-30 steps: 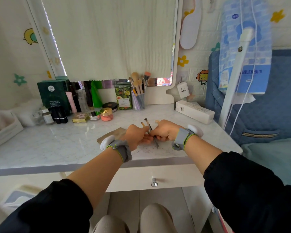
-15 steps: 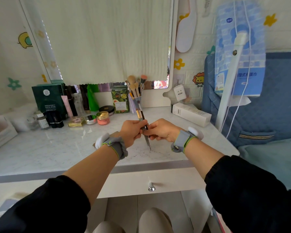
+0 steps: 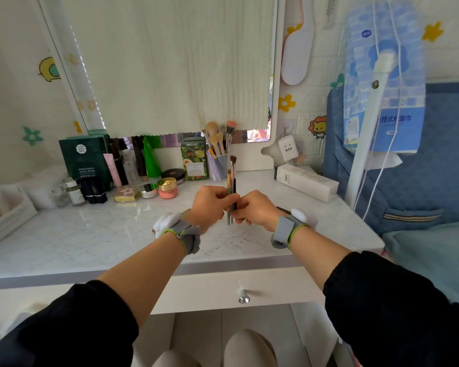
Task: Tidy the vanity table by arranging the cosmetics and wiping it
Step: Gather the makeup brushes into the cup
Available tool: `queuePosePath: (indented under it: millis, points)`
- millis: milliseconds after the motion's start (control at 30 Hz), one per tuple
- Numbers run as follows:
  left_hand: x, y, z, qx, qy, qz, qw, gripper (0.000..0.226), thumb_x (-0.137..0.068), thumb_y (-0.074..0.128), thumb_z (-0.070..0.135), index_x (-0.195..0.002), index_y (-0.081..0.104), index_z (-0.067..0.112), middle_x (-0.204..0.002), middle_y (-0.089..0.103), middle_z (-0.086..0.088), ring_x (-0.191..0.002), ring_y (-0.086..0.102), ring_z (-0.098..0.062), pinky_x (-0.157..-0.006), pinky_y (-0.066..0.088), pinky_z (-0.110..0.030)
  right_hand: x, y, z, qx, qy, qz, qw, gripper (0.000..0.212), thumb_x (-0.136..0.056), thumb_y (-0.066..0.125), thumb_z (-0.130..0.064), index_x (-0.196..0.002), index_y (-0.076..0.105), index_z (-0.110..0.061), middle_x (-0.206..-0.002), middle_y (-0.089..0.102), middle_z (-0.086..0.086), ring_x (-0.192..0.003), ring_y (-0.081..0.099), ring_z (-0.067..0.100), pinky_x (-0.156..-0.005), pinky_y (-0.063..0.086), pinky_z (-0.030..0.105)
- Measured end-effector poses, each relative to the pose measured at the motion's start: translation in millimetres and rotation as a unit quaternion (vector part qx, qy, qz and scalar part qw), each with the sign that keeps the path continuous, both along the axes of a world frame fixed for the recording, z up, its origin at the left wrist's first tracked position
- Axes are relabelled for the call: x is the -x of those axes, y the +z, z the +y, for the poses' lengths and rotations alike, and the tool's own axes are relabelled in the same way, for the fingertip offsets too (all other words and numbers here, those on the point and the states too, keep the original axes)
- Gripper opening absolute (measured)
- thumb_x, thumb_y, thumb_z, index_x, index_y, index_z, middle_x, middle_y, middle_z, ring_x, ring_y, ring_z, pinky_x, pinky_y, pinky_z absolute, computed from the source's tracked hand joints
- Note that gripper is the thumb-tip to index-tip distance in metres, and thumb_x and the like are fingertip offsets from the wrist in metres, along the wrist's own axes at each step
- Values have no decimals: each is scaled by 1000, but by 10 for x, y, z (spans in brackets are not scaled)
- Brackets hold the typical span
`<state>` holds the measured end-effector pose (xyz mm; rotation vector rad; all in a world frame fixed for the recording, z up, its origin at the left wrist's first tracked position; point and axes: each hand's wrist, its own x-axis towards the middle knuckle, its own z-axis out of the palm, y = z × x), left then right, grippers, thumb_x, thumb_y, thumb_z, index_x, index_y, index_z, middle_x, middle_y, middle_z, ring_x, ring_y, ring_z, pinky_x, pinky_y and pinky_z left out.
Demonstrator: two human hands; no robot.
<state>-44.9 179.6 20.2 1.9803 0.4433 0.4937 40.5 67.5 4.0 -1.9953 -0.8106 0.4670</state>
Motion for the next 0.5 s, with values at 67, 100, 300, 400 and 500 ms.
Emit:
queuePosePath:
  millis: [67,100,300,400,500]
  points:
    - [5,-19,7,-4,1,6,1000,22,-87,69,25,-85,72,3,-62,60,-5,-47,47,-16,-45,42,-21,15,-48,1,11,5,-4,1000,9,-81,68,-6,-86,74,-1,-76,69,16,-70,62,22,-54,47,22]
    - [5,-22,11,-7,1,7,1000,22,-87,69,25,-85,72,3,-62,60,-5,-46,47,-16,-45,42,-22,23,-56,3,12,8,-6,1000,9,-81,68,-5,-86,74,-1,-76,69,16,-70,62,22,-54,47,22]
    - [-9,21,66,-28,14,-18,999,29,-88,67,26,-81,68,-2,-65,64,-12,-45,50,-18,-42,40,-19,20,80,60,-7,10,-18,1000,13,-80,69,-7,-72,69,-16,-78,70,17,-71,65,21,-51,45,21]
    - [-32,96,106,-47,16,-35,998,35,-88,67,26,-80,63,-8,-66,66,-15,-42,51,-17,-48,44,-28,-2,193,89,-25,13,-25,999,4,-81,68,-6,-80,72,-6,-74,69,13,-69,65,19,-49,45,19]
    - [-65,223,128,-57,19,-58,996,34,-89,66,22,-81,59,-11,-64,66,-15,-37,49,-13,-46,44,-25,-50,294,126,-38,10,-45,998,9,-81,69,-8,-83,72,1,-72,69,13,-66,65,17,-50,45,19]
